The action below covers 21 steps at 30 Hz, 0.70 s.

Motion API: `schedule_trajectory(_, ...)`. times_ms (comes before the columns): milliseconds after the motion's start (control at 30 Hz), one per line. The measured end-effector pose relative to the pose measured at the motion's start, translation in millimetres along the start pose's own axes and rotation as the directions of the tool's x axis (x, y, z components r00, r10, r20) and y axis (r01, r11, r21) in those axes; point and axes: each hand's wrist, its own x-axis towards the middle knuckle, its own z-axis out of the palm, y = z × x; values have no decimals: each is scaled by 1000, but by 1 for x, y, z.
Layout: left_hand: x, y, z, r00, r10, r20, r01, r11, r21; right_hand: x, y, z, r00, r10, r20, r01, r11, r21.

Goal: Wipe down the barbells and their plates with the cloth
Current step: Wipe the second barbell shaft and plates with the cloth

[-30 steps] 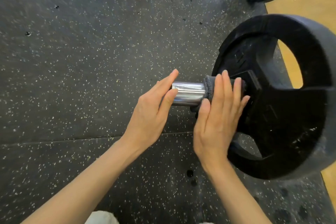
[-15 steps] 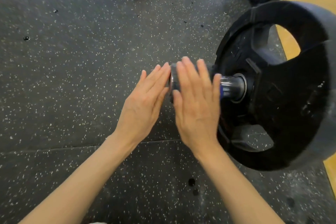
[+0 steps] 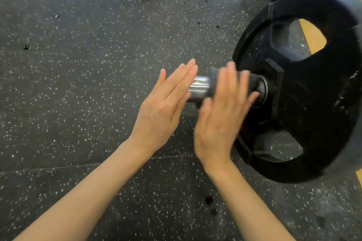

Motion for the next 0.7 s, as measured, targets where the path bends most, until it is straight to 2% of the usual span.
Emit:
schedule_trajectory(100,2,0,0,999,-51,8,51,996,-71,0,5,6,967,-239,83,242,970,-20)
schedule_trajectory(133,4,-2,-2,998,-55,13,56,995,-81,3,18,2,966,-242,93,248,967,-52)
schedule_trajectory(200,8,-2,-4,999,-47,16,48,995,-89,4,35,-5,993,-113,37,115,991,-75)
schedule_trajectory(267,13,-3,-3,999,-51,4,51,993,-111,7,22,-1,999,2,-43,-3,1000,-21)
schedule_trajectory(333,16,-3,0,997,-76,-8,74,986,-149,5,0,11,998,-57,2,57,998,29)
schedule_trajectory(400,19,-5,1,996,-93,-4,92,983,-156,8,4,16,966,-246,74,245,969,25)
schedule_trajectory(433,21,-7,0,995,-97,5,96,982,-160,12,16,15,953,-290,91,292,956,-6)
schedule_trajectory(467,23,-8,-1,995,-97,15,98,981,-166,15,31,11,956,-279,90,283,958,-43)
schedule_trajectory(533,27,-11,-4,995,-95,23,98,982,-164,16,46,6,988,-154,9,154,985,-73)
schedule_trajectory(600,31,-11,-3,995,-98,11,98,981,-169,17,29,12,997,-40,-68,39,999,-20)
schedule_trajectory(633,33,-10,-1,994,-110,2,108,978,-181,16,16,19,998,-37,-60,38,999,17)
schedule_trajectory(700,35,-10,1,990,-140,-16,134,970,-202,13,1,29,989,-150,7,149,987,66)
